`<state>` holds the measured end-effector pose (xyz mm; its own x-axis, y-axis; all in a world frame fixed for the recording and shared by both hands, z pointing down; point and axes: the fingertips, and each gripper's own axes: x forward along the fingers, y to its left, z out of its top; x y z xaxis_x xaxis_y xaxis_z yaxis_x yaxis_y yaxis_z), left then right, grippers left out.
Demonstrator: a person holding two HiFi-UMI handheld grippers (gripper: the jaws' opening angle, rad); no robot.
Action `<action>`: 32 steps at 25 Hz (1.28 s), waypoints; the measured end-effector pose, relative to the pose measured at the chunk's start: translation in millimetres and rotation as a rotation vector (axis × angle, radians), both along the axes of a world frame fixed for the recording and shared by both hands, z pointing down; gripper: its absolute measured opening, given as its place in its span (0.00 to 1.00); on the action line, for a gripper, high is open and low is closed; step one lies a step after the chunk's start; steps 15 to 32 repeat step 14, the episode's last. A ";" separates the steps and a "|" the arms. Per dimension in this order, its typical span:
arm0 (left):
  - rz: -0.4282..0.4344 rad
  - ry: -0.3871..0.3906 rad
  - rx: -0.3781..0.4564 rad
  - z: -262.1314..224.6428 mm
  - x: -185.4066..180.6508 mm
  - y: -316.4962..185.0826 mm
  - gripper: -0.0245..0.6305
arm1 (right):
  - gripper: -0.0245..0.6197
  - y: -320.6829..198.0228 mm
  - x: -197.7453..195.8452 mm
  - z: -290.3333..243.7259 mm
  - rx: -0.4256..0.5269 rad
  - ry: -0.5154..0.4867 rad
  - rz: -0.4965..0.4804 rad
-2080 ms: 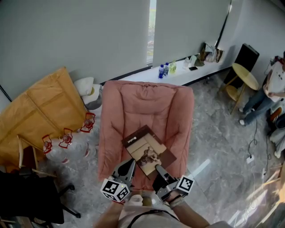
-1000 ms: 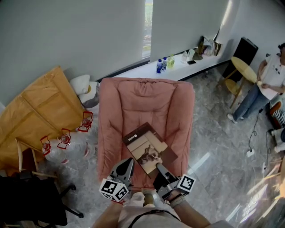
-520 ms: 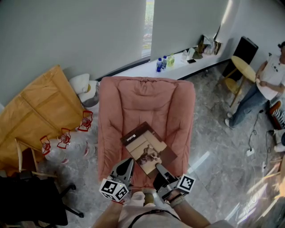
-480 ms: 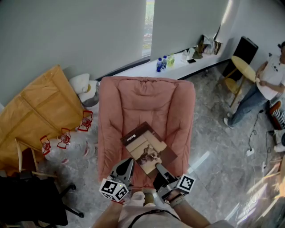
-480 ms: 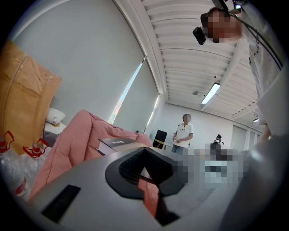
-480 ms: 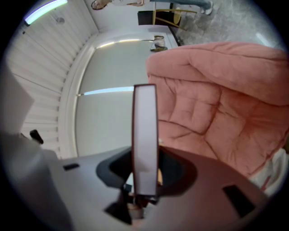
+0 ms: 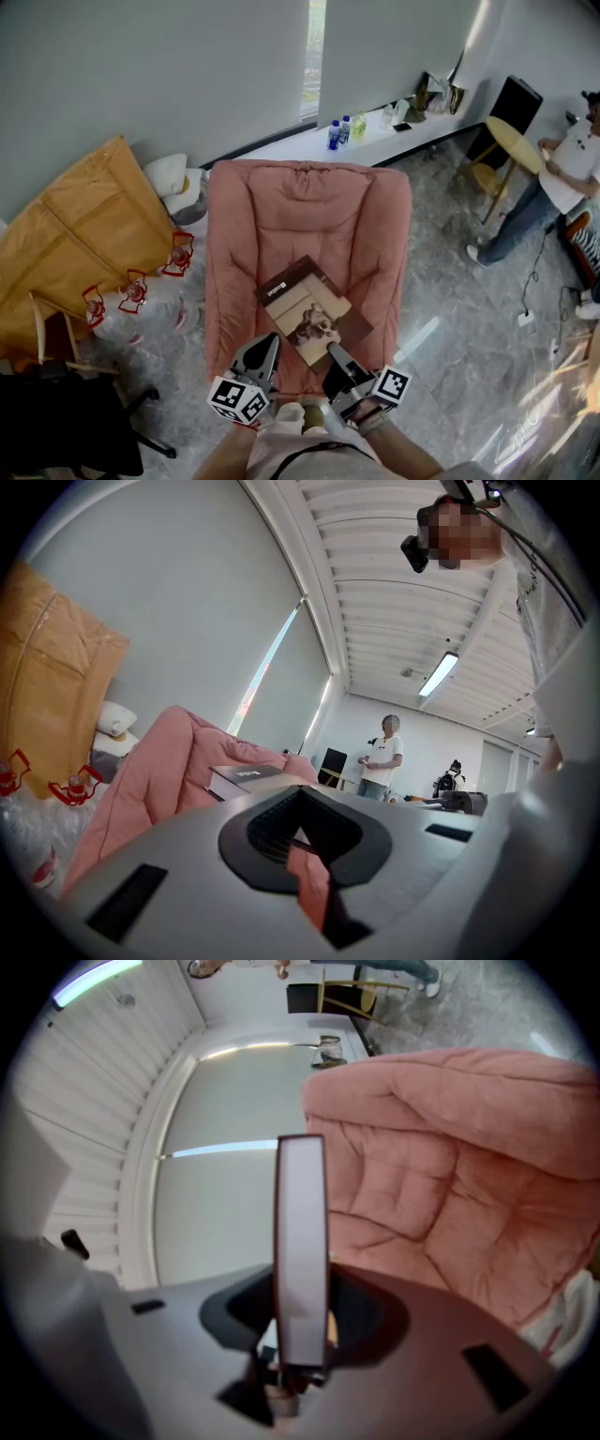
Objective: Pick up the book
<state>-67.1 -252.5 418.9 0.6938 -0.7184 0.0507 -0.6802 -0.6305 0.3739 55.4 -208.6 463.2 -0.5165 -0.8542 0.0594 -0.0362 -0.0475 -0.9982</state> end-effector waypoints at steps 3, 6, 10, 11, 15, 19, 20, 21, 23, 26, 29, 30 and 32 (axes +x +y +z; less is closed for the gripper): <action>0.003 0.001 -0.004 0.4 0.2 -1.8 0.07 | 0.28 -1.4 0.8 -0.4 -0.005 0.015 0.002; 0.012 0.002 -0.009 1.5 1.7 -1.5 0.07 | 0.28 -0.7 3.5 0.6 -0.015 0.007 0.015; 0.019 0.001 -0.006 2.3 3.2 -3.3 0.07 | 0.28 -1.7 8.3 3.2 -0.019 0.004 0.033; 0.019 0.001 -0.006 2.6 3.0 -3.9 0.07 | 0.28 -2.6 8.7 3.4 -0.018 0.005 0.036; 0.017 0.001 -0.010 3.7 2.7 -5.6 0.07 | 0.28 -5.1 9.7 4.2 -0.017 0.007 0.039; 0.017 0.001 -0.010 3.7 2.7 -5.6 0.07 | 0.28 -5.1 9.7 4.2 -0.017 0.007 0.039; 0.017 0.001 -0.010 3.7 2.7 -5.6 0.07 | 0.28 -5.1 9.7 4.2 -0.017 0.007 0.039; 0.017 0.001 -0.010 3.7 2.7 -5.6 0.07 | 0.28 -5.1 9.7 4.2 -0.017 0.007 0.039; 0.017 0.001 -0.010 3.7 2.7 -5.6 0.07 | 0.28 -5.1 9.7 4.2 -0.017 0.007 0.039; 0.017 0.001 -0.010 3.7 2.7 -5.6 0.07 | 0.28 -5.1 9.7 4.2 -0.017 0.007 0.039; 0.017 0.001 -0.010 3.7 2.7 -5.6 0.07 | 0.28 -5.1 9.7 4.2 -0.017 0.007 0.039; 0.017 0.001 -0.010 3.7 2.7 -5.6 0.07 | 0.28 -5.1 9.7 4.2 -0.017 0.007 0.039; 0.017 0.001 -0.010 3.7 2.7 -5.6 0.07 | 0.28 -5.1 9.7 4.2 -0.017 0.007 0.039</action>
